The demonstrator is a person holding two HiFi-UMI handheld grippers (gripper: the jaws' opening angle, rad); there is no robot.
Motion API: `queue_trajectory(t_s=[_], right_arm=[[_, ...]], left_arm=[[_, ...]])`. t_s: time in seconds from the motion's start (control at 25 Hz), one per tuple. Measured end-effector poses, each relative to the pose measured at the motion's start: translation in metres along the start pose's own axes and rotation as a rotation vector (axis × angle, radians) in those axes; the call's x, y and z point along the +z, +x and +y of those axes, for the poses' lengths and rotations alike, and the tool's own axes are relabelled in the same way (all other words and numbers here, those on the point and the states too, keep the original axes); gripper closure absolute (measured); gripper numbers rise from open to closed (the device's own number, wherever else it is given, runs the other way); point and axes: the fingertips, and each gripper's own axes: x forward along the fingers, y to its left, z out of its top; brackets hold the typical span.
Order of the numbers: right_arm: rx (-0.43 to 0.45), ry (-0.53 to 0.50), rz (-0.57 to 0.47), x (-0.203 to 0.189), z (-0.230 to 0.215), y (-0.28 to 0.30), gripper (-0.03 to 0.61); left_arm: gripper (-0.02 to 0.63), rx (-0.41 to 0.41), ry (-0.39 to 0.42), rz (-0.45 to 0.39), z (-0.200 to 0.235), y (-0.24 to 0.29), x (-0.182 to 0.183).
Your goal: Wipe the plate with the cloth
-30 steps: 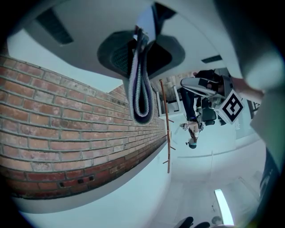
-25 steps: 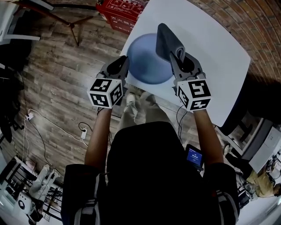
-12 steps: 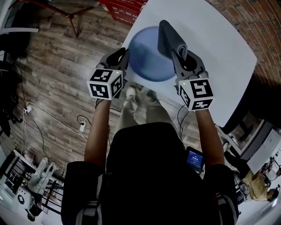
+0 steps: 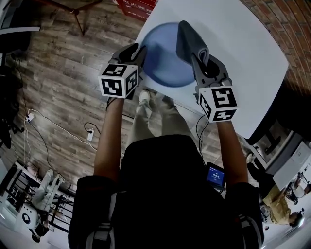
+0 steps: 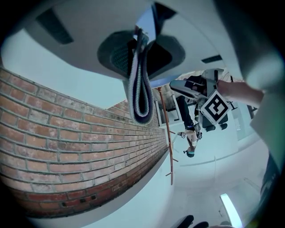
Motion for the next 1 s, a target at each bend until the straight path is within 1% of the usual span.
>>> queue_trajectory(t_s=[0.28, 0.48, 0.64, 1.0], right_arm=[[0.008, 0.008, 0.02, -0.01, 0.0, 0.011, 0.526], [0.015, 0.01, 0.027, -0.014, 0.004, 0.013, 0.526], [0.017, 0.015, 0.035, -0.019, 0.005, 0.013, 0.526], [0.015, 0.025, 0.023, -0.014, 0.004, 0.017, 0.525]], left_arm=[[0.525, 0.012, -0.002, 0.02, 0.011, 0.016, -0.002], [0.525, 0.016, -0.023, 0.025, 0.013, 0.02, -0.005], [0.528, 0.027, -0.005, 0.044, 0.015, 0.022, -0.009], [0.549, 0.034, -0.008, 0.063, 0.017, 0.026, -0.006]])
